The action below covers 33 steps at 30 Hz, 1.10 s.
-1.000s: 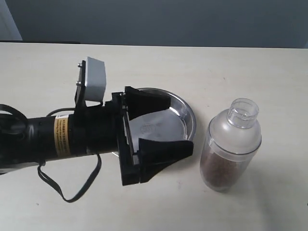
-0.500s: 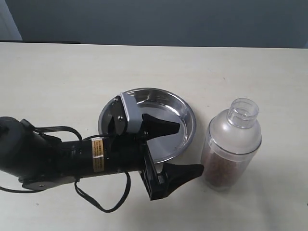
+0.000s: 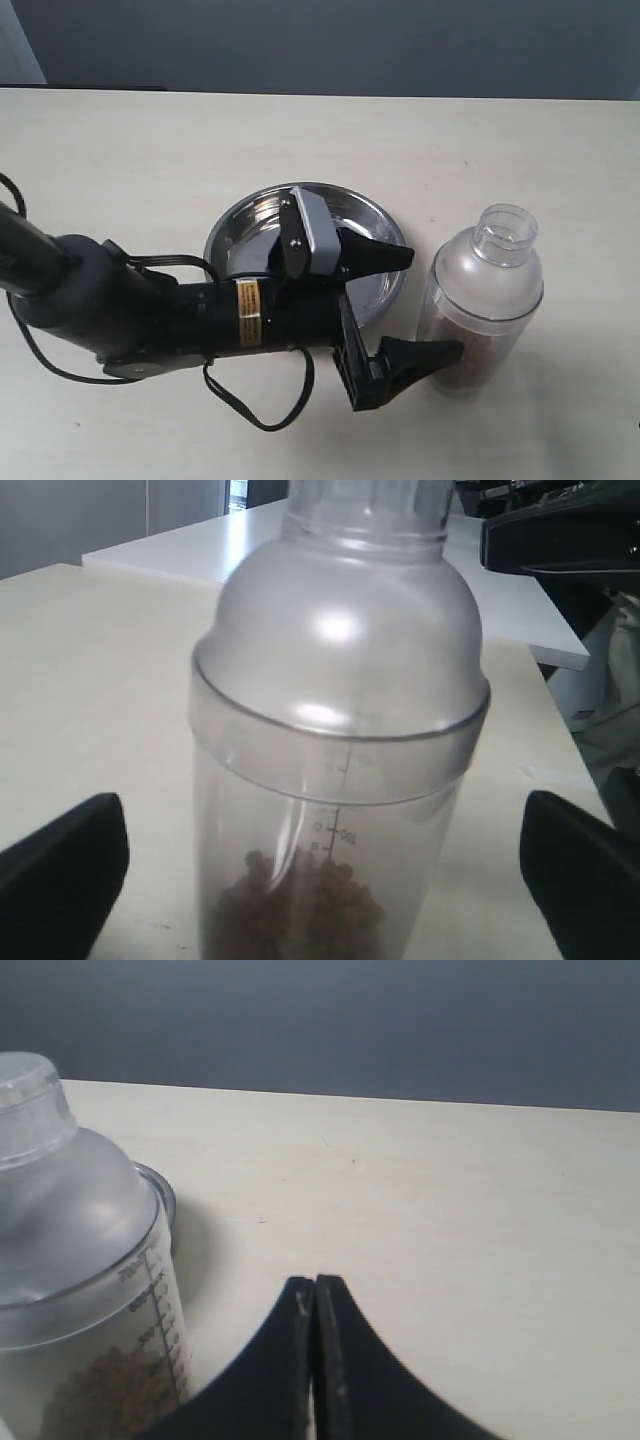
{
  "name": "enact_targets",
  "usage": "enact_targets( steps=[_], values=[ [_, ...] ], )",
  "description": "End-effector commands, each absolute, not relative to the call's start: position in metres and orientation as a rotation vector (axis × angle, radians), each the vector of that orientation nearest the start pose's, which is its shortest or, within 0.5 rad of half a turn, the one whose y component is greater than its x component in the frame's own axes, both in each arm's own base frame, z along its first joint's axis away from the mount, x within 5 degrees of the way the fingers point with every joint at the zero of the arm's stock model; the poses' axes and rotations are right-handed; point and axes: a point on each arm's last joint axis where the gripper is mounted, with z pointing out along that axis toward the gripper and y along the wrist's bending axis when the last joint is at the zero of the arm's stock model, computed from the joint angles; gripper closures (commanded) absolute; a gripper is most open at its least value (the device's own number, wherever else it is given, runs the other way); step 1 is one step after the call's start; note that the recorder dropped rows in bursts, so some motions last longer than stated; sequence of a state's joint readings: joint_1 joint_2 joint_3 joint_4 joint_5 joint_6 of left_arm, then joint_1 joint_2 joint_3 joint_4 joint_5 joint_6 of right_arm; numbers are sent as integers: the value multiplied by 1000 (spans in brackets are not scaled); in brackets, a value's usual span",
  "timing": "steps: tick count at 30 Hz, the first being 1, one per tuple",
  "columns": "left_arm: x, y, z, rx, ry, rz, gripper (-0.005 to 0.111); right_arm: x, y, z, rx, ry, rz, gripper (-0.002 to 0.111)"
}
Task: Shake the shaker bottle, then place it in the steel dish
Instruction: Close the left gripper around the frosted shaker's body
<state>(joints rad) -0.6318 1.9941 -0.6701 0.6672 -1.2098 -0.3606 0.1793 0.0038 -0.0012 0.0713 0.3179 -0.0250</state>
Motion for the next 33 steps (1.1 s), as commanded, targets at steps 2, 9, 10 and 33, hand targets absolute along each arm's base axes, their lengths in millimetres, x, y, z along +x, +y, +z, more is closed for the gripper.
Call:
enact_targets(
  steps=[2,9,10,33],
  values=[
    [235,-252,118,921,1510,-1069,2,53,11,185,-143,1788,172,109],
    [244,-256,117,901,1499,-1057,2,53,11,185,-143,1788,172,109],
    [245,-257,118,901,1493,-1057,2,53,11,185,-143,1788,172,109],
    [242,-281,126,920,1428,-1094,2,53,11,185,-143,1788,172,109]
  ],
)
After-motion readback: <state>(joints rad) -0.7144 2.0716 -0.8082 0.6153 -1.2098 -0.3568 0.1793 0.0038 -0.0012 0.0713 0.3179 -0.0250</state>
